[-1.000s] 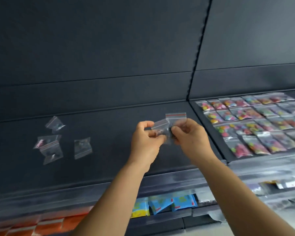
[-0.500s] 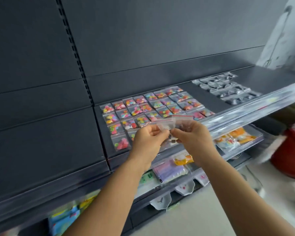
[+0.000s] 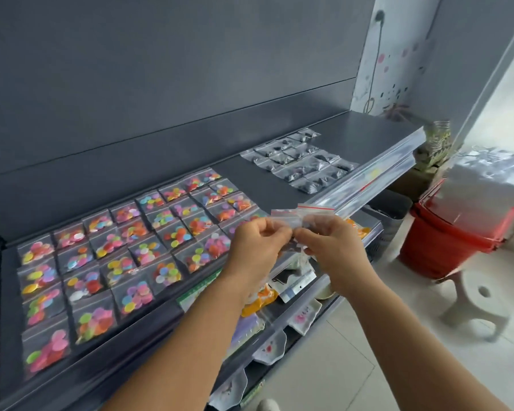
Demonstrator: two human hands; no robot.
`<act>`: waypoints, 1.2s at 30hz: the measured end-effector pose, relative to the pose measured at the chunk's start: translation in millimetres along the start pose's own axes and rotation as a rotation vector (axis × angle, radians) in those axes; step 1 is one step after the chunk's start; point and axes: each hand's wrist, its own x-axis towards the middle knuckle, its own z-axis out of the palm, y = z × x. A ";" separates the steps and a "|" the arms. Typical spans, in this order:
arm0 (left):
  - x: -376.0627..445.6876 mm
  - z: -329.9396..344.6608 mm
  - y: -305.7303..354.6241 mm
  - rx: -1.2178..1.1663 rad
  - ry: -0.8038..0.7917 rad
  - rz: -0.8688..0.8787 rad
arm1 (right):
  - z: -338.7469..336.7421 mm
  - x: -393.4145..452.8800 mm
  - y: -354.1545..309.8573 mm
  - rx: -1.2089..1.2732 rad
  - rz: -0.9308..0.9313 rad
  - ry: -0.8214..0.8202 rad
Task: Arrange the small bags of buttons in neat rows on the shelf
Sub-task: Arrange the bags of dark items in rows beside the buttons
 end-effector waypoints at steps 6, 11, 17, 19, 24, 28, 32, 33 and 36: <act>95.3 36.4 6.5 0.068 0.031 -0.004 | -28.0 91.9 -4.9 -0.054 -0.002 0.035; 165.7 61.9 19.1 0.087 0.046 0.003 | -45.6 160.5 -13.3 -0.039 -0.010 0.048; 230.5 84.5 23.0 0.079 0.049 0.007 | -60.5 228.7 -13.4 -0.055 -0.011 0.078; 249.9 90.1 24.3 0.087 0.049 0.005 | -64.5 251.3 -12.6 -0.050 -0.021 0.075; 299.7 110.8 25.0 0.171 0.153 0.021 | -80.8 320.3 -5.5 -0.069 -0.060 0.024; 343.1 136.9 23.8 0.218 0.238 0.000 | -103.3 387.9 4.8 -0.199 -0.077 -0.051; 386.6 162.1 23.3 0.335 0.401 -0.019 | -124.3 453.0 14.2 -0.314 -0.084 -0.150; 396.7 167.4 23.9 0.388 0.442 -0.020 | -128.0 467.6 15.8 -0.331 -0.084 -0.162; 423.6 182.1 23.6 0.512 0.523 -0.037 | -134.5 505.1 23.2 -0.392 -0.078 -0.185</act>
